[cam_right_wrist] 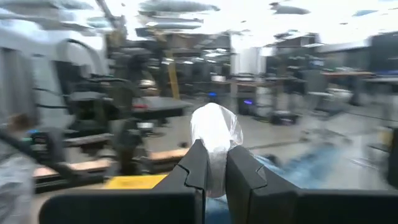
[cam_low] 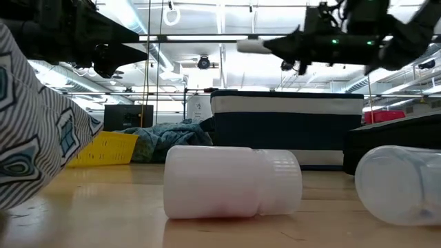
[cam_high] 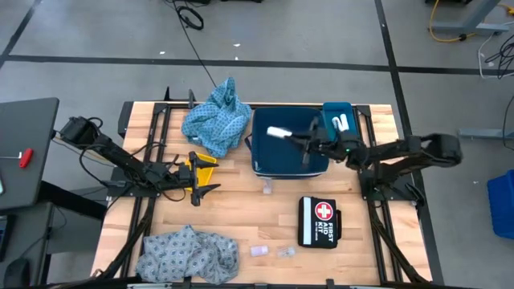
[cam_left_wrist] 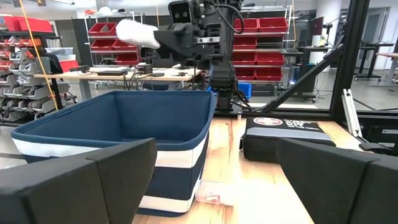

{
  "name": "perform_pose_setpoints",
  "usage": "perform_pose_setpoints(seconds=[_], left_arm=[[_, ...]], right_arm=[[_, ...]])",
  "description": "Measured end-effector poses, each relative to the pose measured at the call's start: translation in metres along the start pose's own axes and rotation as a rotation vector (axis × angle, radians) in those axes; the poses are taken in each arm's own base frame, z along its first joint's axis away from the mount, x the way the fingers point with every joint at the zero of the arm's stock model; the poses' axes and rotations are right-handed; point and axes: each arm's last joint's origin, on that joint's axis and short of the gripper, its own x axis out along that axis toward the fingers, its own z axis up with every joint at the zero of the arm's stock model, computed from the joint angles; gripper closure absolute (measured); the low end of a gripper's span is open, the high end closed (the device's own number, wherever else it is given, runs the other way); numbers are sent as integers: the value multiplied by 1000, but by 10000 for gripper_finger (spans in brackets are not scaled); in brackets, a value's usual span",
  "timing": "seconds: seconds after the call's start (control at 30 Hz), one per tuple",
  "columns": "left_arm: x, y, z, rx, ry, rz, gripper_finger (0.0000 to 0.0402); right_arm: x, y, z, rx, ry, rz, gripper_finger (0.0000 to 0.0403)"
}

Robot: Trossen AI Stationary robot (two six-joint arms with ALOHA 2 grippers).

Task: Pick & place medical supplies in basket/bin
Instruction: Put the white rolled gauze into the blue bin

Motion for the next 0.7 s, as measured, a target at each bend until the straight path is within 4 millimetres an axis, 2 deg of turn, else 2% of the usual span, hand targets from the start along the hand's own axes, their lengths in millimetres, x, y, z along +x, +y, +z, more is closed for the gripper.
perform_pose_setpoints(seconds=[0.13,0.27,0.7], left_arm=[[0,0,0,0,0,0,67],[0,0,0,0,0,0,67],[0,0,0,-4,0,0,67]], right_arm=[[-21,-11,-1,-22,24,-163,375],[-35,-21,-6,-33,47,-340,375],[-49,-39,-7,-143,78,-962,375]])
